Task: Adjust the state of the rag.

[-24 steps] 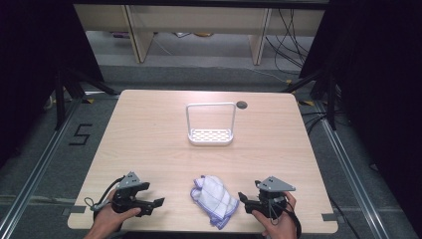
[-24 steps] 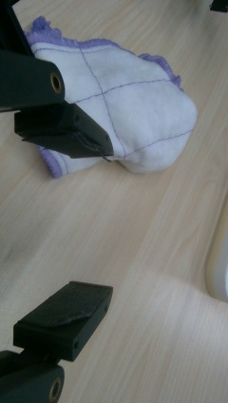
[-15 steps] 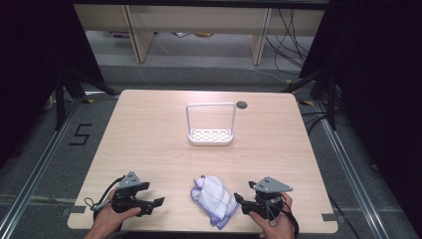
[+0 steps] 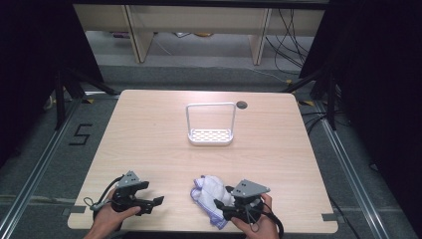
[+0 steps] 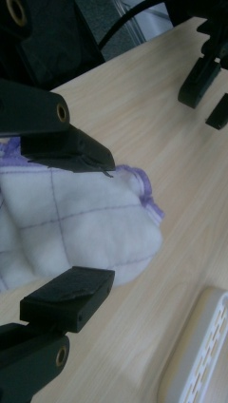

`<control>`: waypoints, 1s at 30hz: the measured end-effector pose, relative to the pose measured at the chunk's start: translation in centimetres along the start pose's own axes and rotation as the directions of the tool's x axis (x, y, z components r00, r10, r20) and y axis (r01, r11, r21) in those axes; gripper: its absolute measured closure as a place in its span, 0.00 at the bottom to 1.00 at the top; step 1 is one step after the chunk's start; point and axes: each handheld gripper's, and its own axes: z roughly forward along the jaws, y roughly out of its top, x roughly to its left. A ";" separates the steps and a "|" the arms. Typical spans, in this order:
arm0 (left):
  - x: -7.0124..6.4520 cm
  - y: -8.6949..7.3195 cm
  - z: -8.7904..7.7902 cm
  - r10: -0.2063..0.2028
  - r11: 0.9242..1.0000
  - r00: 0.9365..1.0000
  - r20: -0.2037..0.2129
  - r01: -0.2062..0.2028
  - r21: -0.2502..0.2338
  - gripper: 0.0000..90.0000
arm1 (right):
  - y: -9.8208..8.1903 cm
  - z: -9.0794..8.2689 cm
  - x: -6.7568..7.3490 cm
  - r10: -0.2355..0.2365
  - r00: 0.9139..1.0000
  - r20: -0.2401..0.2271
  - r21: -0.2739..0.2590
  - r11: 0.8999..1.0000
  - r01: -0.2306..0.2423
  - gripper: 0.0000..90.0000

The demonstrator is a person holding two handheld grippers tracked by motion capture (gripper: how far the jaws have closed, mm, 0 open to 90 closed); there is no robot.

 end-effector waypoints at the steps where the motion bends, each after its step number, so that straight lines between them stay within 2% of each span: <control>1: 0.0 0.0 0.0 0.000 1.000 1.000 0.000 0.000 0.000 0.17 | 0.0 0.0 0.0 0.000 1.000 0.000 0.000 1.000 0.000 0.47; 2: 0.1 0.0 0.0 0.004 1.000 1.000 0.003 -0.004 0.007 0.17 | 0.1 0.2 0.3 -0.009 1.000 0.001 0.010 1.000 0.009 0.48; 3: 0.1 0.1 0.0 0.001 1.000 1.000 0.008 -0.001 0.009 0.17 | 0.3 0.7 0.7 -0.022 0.999 -0.024 0.028 0.999 0.023 0.48; 6: 0.1 0.0 0.0 0.005 1.000 1.000 0.007 -0.005 0.012 0.18 | 0.5 1.0 1.2 -0.021 0.999 -0.024 0.048 0.999 0.022 0.49; 7: 0.1 0.0 0.0 0.007 1.000 1.000 0.004 -0.007 0.017 0.18 | 0.6 1.3 1.2 -0.055 0.998 -0.032 0.039 0.998 0.056 0.50; 9: 0.1 0.1 0.0 0.000 1.000 1.000 0.007 0.000 0.008 0.18 | 0.8 1.8 2.0 -0.071 0.997 -0.031 0.070 0.995 0.073 0.51; 12: 0.1 0.0 0.0 0.003 1.000 1.000 0.007 -0.004 0.012 0.18 | 0.9 2.4 2.3 -0.093 0.995 -0.033 0.082 0.992 0.095 0.51; 13: 0.2 0.0 0.0 0.004 1.000 1.000 0.006 -0.004 0.013 0.18 | 0.9 2.9 2.8 -0.112 0.993 -0.035 0.110 0.987 0.115 0.52; 14: 0.2 0.0 0.0 0.004 1.000 1.000 0.006 -0.004 0.013 0.18 | 0.9 2.9 2.8 -0.112 0.993 -0.035 0.110 0.987 0.115 0.52; 15: 0.1 0.1 0.0 0.000 1.000 1.000 0.007 0.000 0.008 0.18 | 0.9 3.5 3.3 -0.143 0.990 -0.014 0.133 0.981 0.143 0.52; 16: 0.1 0.1 0.0 0.000 1.000 1.000 0.007 0.000 0.008 0.18 | 0.9 3.5 3.3 -0.143 0.990 -0.014 0.133 0.981 0.143 0.52; 20: 0.1 0.1 0.0 0.012 1.000 1.000 0.010 -0.012 0.016 0.18 | 0.9 4.6 3.7 -0.196 0.981 -0.002 0.157 0.968 0.194 0.51; 21: 0.2 0.1 0.0 0.023 0.999 1.000 0.011 -0.024 0.026 0.18 | 0.9 4.8 3.7 -0.204 0.979 0.005 0.168 0.965 0.201 0.51; 22: 0.1 0.1 0.0 0.011 1.000 1.000 0.012 -0.011 0.014 0.18 | 0.8 5.0 3.8 -0.195 0.981 0.012 0.182 0.965 0.190 0.51; 23: 0.0 0.0 0.1 0.010 1.000 1.000 0.013 -0.010 0.012 0.18 | 0.7 5.6 3.7 -0.207 0.978 0.010 0.200 0.959 0.201 0.52; 24: 0.0 0.0 0.1 0.010 1.000 1.000 0.013 -0.010 0.012 0.18 | 0.7 5.6 3.7 -0.207 0.978 0.010 0.200 0.959 0.201 0.52; 25: 0.0 0.1 0.0 0.011 1.000 1.000 0.012 -0.011 0.014 0.18 | 0.6 6.0 3.7 -0.224 0.974 0.018 0.224 0.951 0.215 0.54; 26: 0.2 0.1 -0.1 0.025 0.999 1.000 0.007 -0.025 0.024 0.18 | 0.6 6.0 3.7 -0.224 0.974 0.018 0.224 0.951 0.215 0.54; 27: 0.1 0.1 0.0 0.017 1.000 1.000 0.005 -0.017 0.011 0.18 | 0.6 6.1 3.6 -0.239 0.971 0.012 0.225 0.947 0.231 0.58; 28: 0.1 0.1 0.0 0.010 1.000 1.000 0.015 -0.010 0.015 0.18 | 0.6 6.1 3.7 -0.231 0.973 0.028 0.228 0.949 0.218 0.62; 29: 0.0 0.0 0.0 0.014 1.000 1.000 0.013 -0.015 0.014 0.18 | 0.7 6.1 3.3 -0.252 0.967 0.038 0.225 0.945 0.237 0.68; 30: 0.0 0.1 0.0 0.014 1.000 1.000 0.010 -0.014 0.011 0.18 | 0.6 6.0 3.2 -0.228 0.972 0.054 0.217 0.953 0.211 0.72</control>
